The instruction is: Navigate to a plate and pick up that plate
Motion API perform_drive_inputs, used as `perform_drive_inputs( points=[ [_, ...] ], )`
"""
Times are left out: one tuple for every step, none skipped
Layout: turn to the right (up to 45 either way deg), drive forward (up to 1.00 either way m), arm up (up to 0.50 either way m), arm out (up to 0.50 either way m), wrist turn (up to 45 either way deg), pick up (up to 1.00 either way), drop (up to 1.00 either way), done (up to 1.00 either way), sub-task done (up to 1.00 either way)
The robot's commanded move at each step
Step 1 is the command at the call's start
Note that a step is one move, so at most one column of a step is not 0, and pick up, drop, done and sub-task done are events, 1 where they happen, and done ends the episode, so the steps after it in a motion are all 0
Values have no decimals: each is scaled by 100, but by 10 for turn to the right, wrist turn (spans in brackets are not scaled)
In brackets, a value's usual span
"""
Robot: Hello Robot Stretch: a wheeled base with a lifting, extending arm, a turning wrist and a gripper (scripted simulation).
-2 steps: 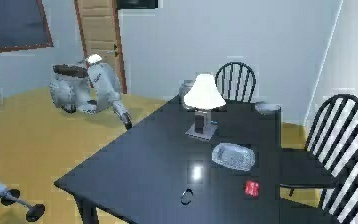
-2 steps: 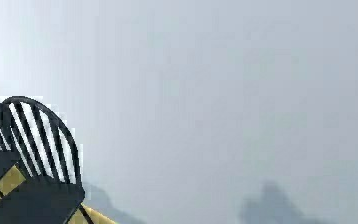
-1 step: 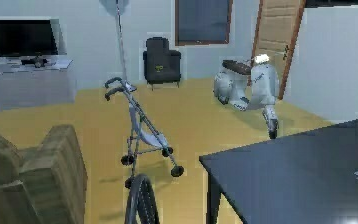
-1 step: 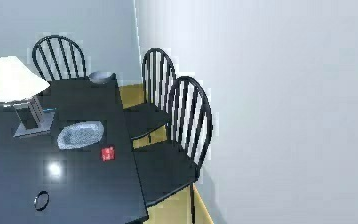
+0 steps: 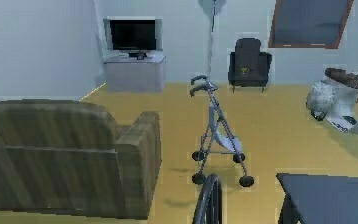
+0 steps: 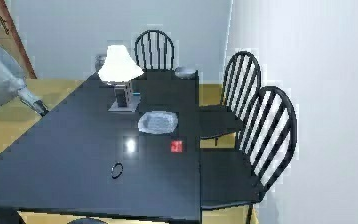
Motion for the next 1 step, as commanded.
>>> perform_drive_inputs(
  points=[
    [450, 0, 0, 0, 0, 0, 0, 0, 0]
  ],
)
